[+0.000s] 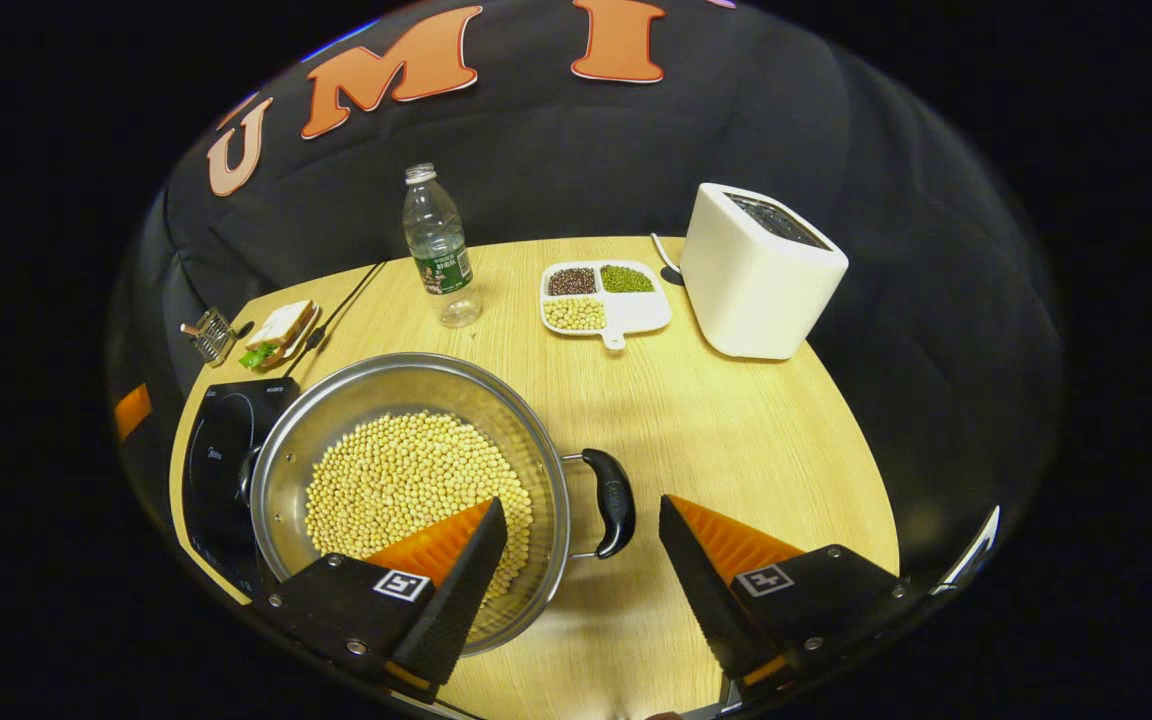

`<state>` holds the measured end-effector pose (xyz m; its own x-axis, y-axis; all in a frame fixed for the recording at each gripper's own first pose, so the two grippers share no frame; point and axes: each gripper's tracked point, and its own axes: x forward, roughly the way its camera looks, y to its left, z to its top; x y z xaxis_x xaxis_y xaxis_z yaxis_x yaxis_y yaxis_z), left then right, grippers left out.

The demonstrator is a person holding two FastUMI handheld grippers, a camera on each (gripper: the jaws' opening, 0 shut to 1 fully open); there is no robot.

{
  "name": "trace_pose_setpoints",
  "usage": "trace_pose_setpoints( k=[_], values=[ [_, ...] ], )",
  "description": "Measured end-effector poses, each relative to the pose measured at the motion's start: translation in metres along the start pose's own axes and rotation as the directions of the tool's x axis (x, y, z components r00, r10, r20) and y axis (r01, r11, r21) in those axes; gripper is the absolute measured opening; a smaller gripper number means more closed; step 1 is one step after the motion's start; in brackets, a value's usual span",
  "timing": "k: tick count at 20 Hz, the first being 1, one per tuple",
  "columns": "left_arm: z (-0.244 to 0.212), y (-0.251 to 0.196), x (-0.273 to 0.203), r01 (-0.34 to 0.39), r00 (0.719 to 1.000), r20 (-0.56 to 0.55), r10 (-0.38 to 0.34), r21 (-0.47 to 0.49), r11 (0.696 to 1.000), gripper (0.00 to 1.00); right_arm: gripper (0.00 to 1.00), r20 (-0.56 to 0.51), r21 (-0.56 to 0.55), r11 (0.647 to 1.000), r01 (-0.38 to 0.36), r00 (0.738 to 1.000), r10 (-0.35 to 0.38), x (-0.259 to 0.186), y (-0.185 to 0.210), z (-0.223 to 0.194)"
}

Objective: First push the handle of the pot to place it horizontally, then grasp the pot with both hands and set it on the induction cooktop.

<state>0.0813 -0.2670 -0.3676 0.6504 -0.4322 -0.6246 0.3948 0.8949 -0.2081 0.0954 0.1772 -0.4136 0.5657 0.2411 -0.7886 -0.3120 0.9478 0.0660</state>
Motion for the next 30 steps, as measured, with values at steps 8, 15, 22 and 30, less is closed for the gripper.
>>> trace_pose_setpoints(
  k=[8, 15, 22, 30],
  values=[
    [-0.063, -0.044, 0.045, 0.076, 0.968, -0.243, -0.066, 0.033, 0.997, 0.98, 0.96, -0.059, 0.021, 0.999, -0.029, 0.998, 0.030, 0.027, -0.004, -0.006],
    [-0.098, -0.055, 0.068, 0.067, 0.922, -0.383, -0.048, 0.035, 0.997, 0.98, 0.96, -0.095, 0.037, 0.998, -0.060, 0.993, 0.063, 0.046, -0.001, -0.011],
    [-0.098, -0.053, 0.073, 0.030, 0.911, -0.412, -0.007, 0.048, 0.998, 0.90, 0.66, -0.157, 0.032, 0.996, -0.088, 0.983, 0.092, 0.059, 0.004, -0.024],
    [-0.105, -0.073, 0.079, 0.047, 0.866, -0.499, -0.034, 0.013, 0.999, 0.59, 0.56, -0.165, 0.070, 0.992, -0.106, 0.979, 0.117, 0.049, -0.010, -0.031]
  ],
)
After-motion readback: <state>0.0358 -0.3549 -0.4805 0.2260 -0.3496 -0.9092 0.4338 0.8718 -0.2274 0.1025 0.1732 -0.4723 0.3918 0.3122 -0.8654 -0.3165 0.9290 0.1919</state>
